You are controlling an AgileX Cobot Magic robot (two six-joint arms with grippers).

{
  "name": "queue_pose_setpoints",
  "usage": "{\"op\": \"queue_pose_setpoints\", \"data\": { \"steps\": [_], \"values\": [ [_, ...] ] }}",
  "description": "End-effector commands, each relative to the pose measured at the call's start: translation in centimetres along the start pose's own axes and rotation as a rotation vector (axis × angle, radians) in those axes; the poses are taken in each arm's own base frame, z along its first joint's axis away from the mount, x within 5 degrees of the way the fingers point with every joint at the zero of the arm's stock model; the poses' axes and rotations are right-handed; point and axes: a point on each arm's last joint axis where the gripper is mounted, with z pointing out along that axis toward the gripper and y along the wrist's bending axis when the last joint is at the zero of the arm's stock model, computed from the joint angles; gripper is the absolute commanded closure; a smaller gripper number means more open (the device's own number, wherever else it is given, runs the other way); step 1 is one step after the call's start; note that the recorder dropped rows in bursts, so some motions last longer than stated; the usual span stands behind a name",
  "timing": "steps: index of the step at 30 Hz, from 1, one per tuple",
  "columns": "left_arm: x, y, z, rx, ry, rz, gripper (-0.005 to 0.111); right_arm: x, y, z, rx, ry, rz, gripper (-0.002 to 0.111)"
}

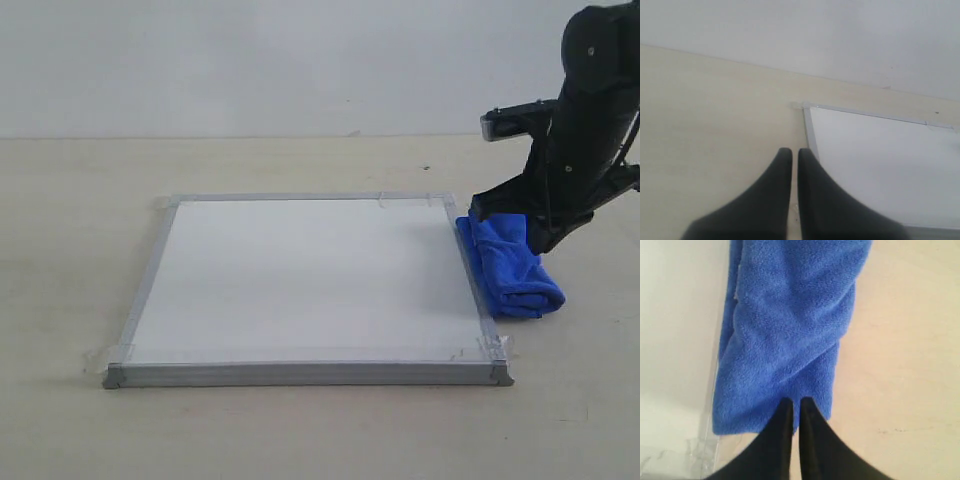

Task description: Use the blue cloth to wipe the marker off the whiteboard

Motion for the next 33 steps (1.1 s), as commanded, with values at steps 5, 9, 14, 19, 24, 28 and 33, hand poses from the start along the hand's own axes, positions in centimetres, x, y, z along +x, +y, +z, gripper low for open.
{"op": "queue_pose_setpoints", "data": {
  "steps": [5,9,14,19,24,28,33],
  "values": [
    [0.1,0.0,0.0,-0.004,0.001,0.003,0.102,2.2,0.2,2.4,-0.013,0.046,0.007,0.109],
    [0.1,0.0,0.0,-0.004,0.001,0.003,0.102,2.4,0.3,3.3,-0.018,0.005,0.006,0.109],
    [0.1,0.0,0.0,-0.004,0.001,0.003,0.102,2.9,0.6,1.9,-0.056,0.012,0.025,0.109],
    [0.1,0.0,0.0,-0.004,0.001,0.003,0.102,2.4,0.5,-1.5,-0.065,-0.148,0.029,0.109],
    [0.1,0.0,0.0,-0.004,0.001,0.003,0.102,2.1,0.5,0.2,-0.058,-0.123,0.021,0.109],
    [0.1,0.0,0.0,-0.004,0.001,0.003,0.102,2.5,0.7,3.0,-0.060,0.003,0.017,0.109],
    [0.1,0.0,0.0,-0.004,0.001,0.003,0.102,3.2,0.7,3.2,-0.062,0.071,0.002,0.109]
  ]
}}
